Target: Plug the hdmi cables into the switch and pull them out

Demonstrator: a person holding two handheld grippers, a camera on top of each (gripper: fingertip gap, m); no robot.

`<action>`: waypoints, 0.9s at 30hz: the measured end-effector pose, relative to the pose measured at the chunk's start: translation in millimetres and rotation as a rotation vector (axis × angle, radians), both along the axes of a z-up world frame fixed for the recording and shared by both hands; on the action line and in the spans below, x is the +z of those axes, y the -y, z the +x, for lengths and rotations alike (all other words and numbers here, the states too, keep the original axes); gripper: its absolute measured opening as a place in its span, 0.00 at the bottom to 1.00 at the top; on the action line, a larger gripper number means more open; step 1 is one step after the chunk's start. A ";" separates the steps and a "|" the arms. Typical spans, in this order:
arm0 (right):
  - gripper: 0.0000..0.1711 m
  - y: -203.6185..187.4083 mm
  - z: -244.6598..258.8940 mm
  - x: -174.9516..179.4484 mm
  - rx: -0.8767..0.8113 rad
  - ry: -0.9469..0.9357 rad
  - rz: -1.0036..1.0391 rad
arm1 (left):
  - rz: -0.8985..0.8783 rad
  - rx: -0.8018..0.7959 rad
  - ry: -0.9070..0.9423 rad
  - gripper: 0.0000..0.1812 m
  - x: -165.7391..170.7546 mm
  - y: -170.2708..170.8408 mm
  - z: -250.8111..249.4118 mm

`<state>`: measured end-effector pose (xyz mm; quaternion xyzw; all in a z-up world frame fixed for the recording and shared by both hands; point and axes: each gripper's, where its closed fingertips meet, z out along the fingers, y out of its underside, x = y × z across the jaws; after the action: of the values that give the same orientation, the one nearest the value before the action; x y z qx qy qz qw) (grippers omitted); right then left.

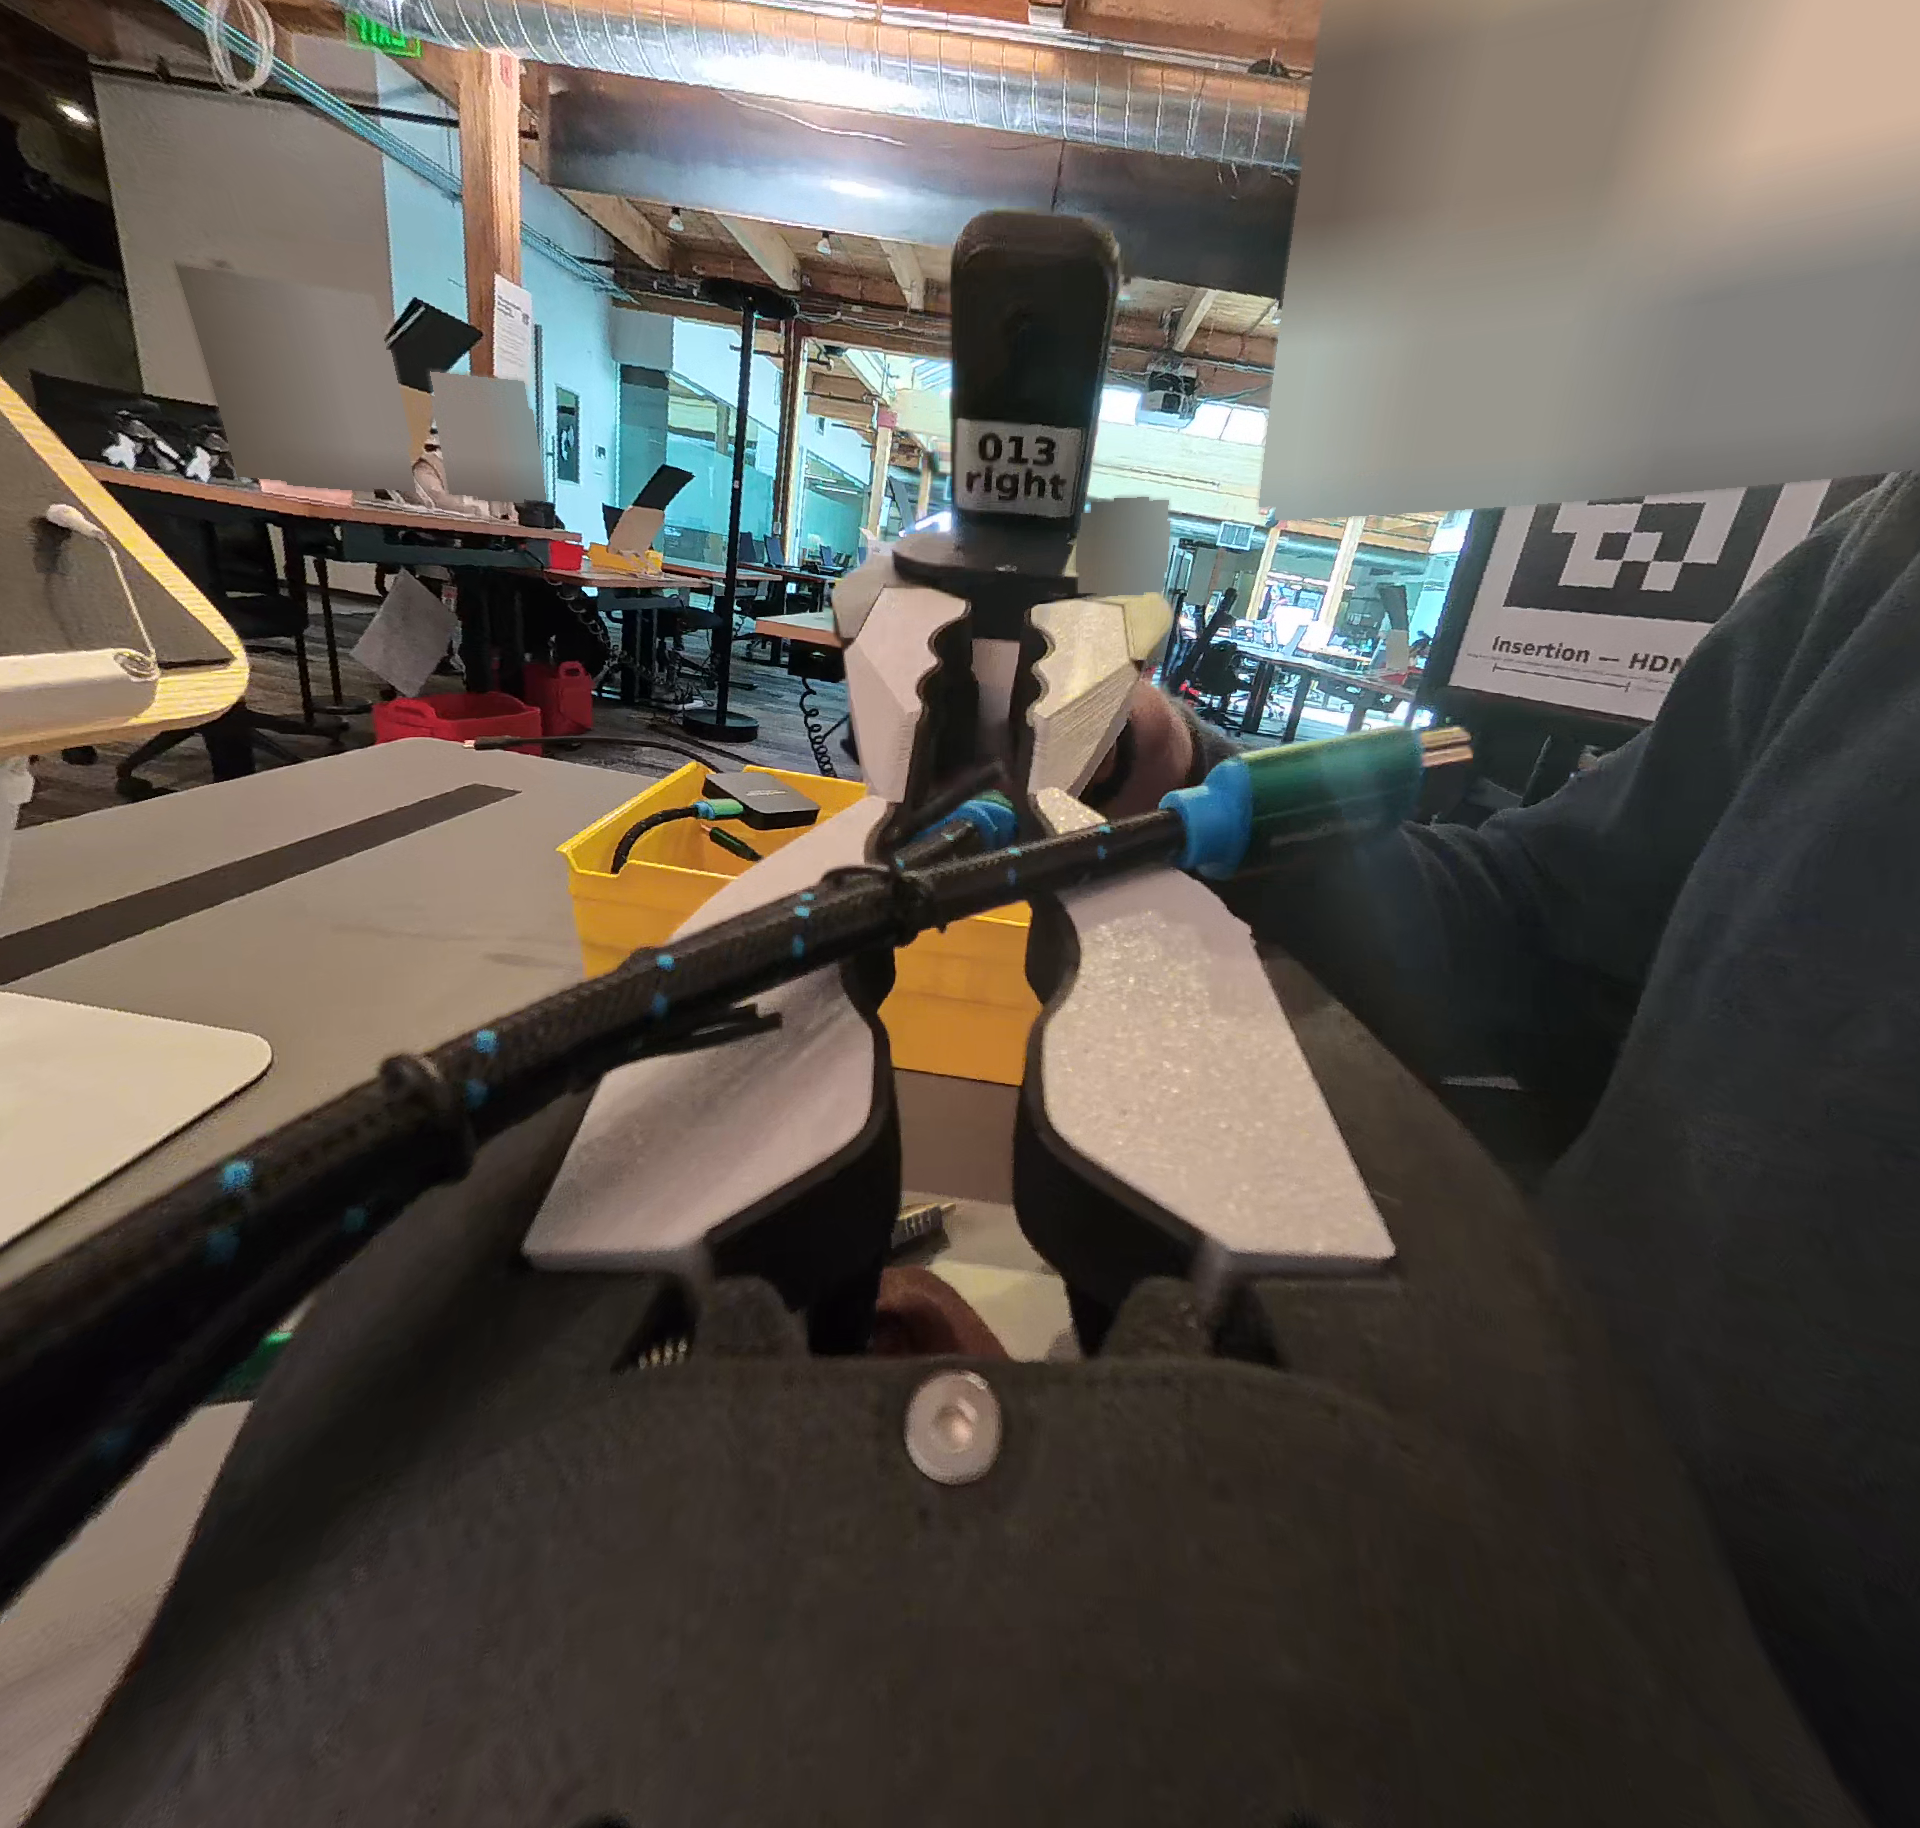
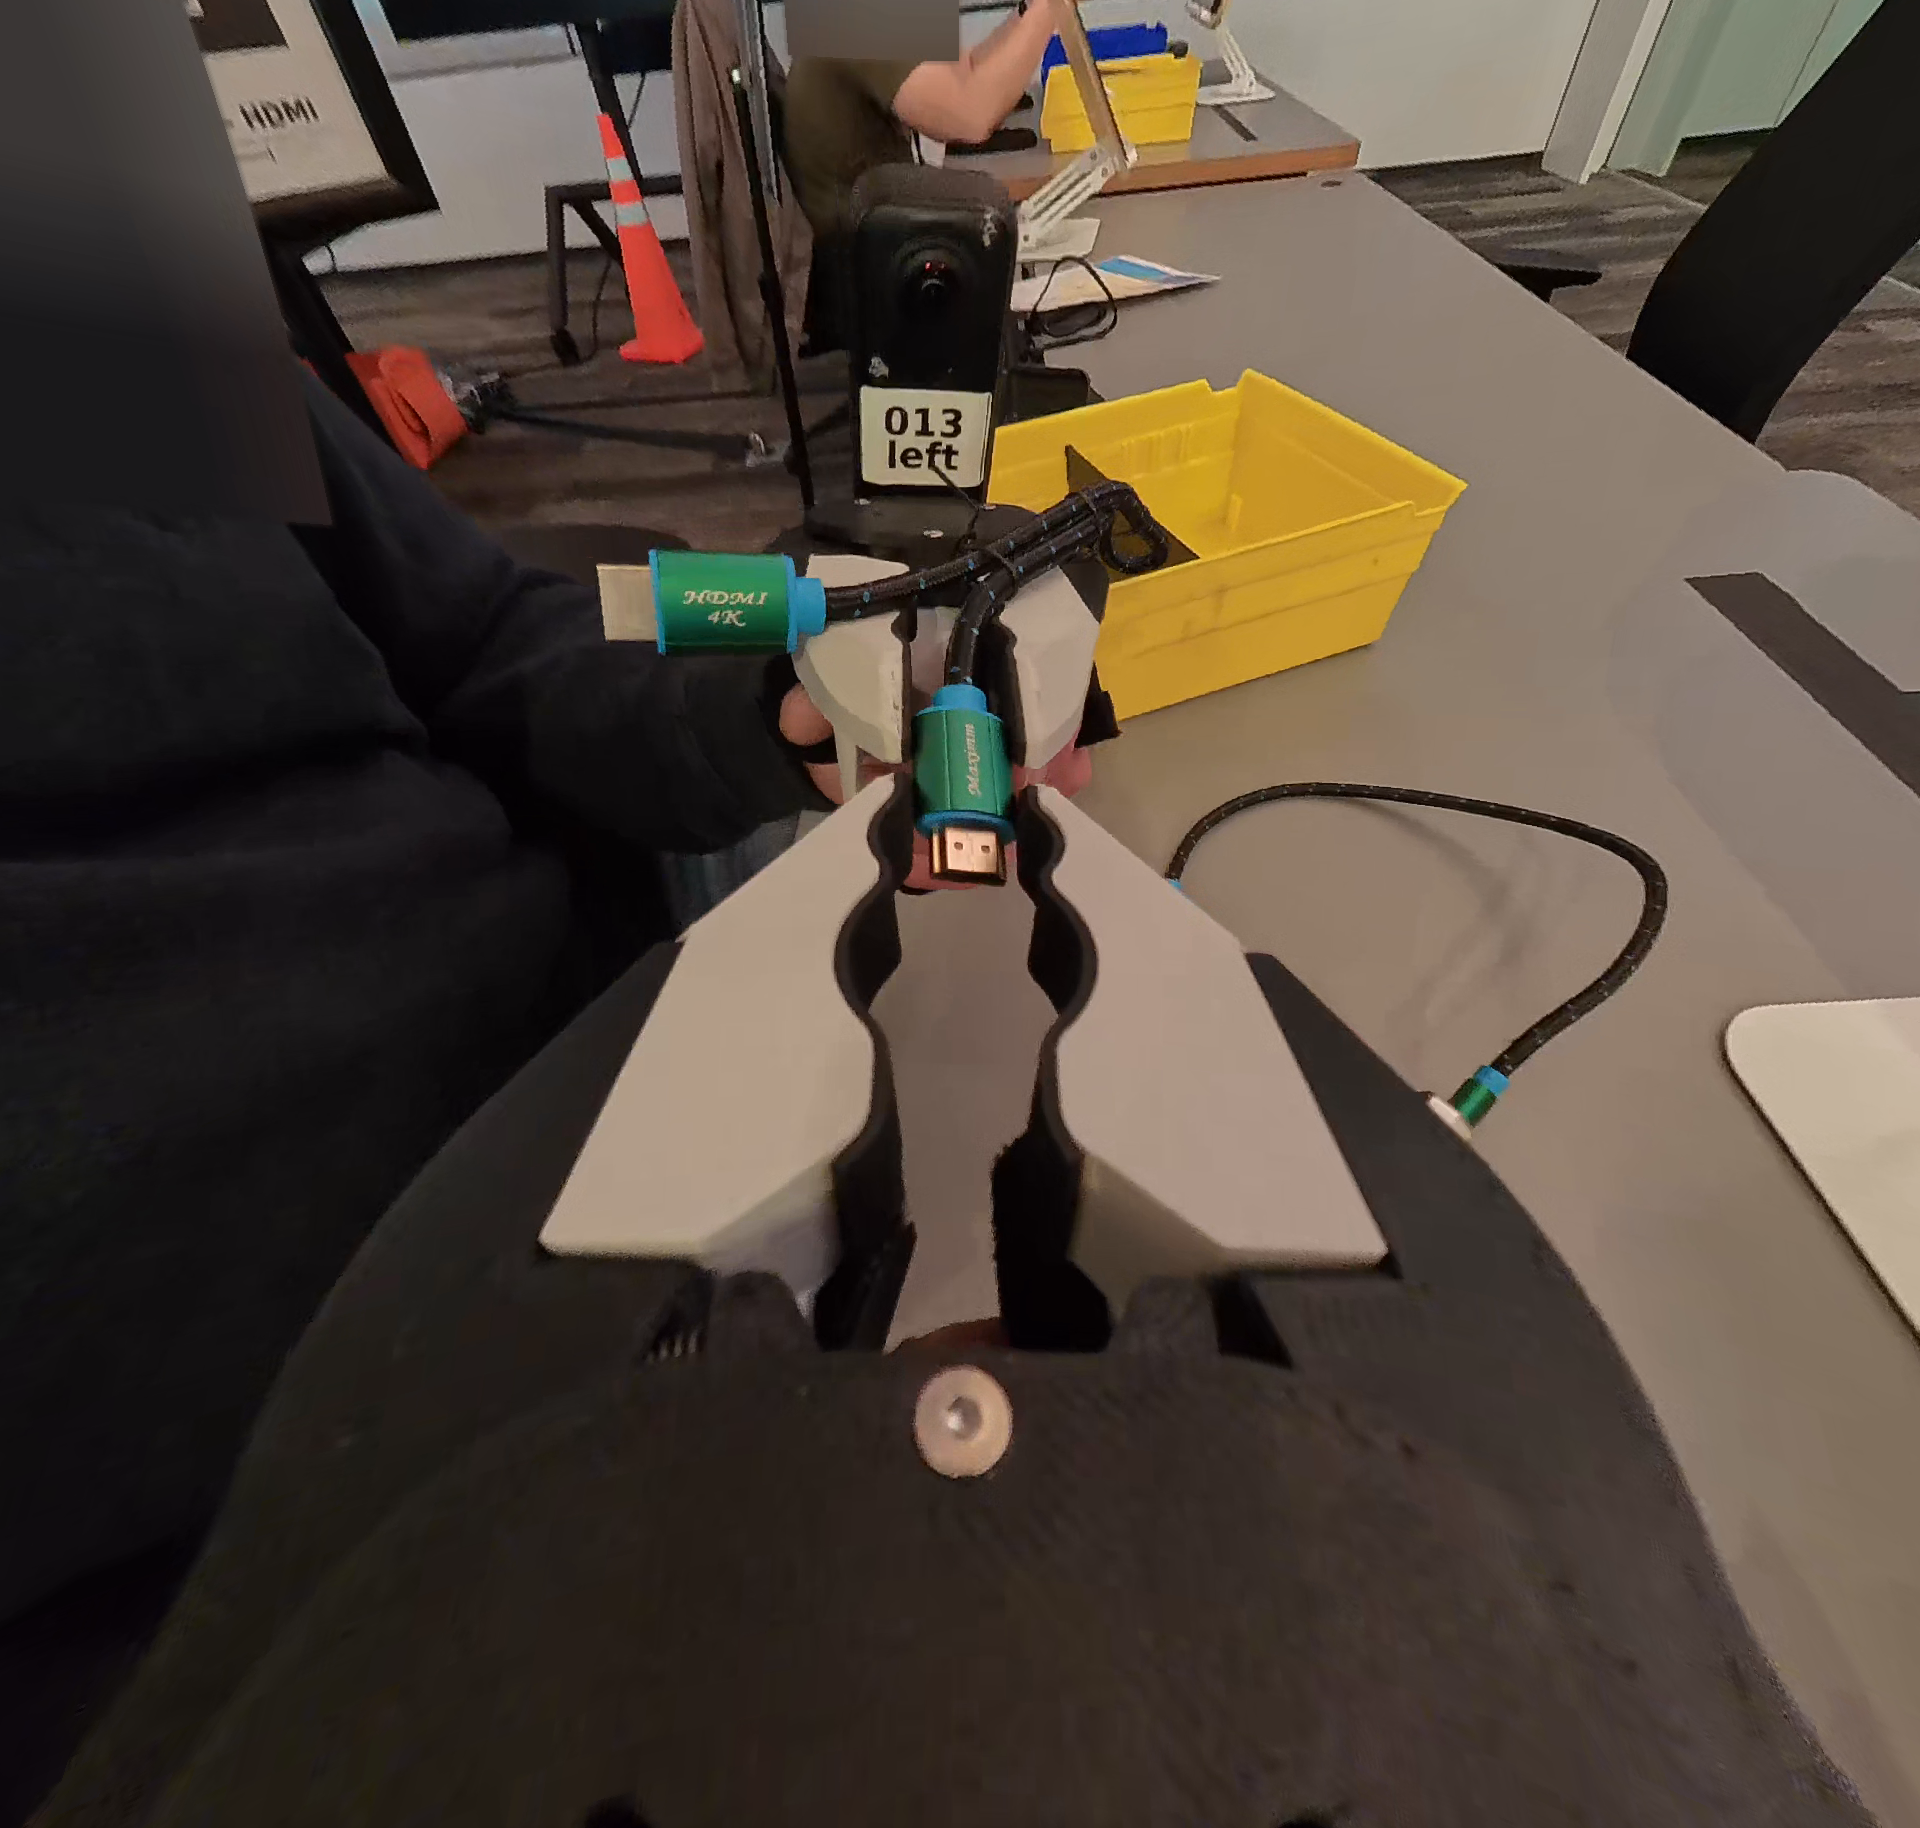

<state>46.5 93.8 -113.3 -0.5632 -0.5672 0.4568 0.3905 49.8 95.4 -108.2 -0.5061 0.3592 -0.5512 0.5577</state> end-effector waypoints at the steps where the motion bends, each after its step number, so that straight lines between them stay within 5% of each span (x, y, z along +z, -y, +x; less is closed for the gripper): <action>1: 0.10 0.1 0.3 0.8 -0.001 0.012 0.022 | -0.008 0.005 0.000 0.12 -0.1 -1.2 0.3; 13: 0.10 5.6 3.3 -1.4 -0.006 0.228 0.211 | -0.051 -0.029 0.065 0.19 9.5 2.5 9.7; 19: 0.10 0.6 6.3 -3.0 -0.046 0.278 0.234 | -0.038 0.015 0.093 0.06 13.9 -1.1 7.1; 27: 0.10 -2.2 7.0 -2.0 -0.064 0.282 0.218 | -0.039 0.025 0.101 0.06 12.2 -4.7 6.4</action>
<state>53.5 96.0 -115.2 -0.5937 -0.6442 0.2966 0.3801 56.2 100.1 -96.1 -0.4929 0.3134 -0.5758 0.5721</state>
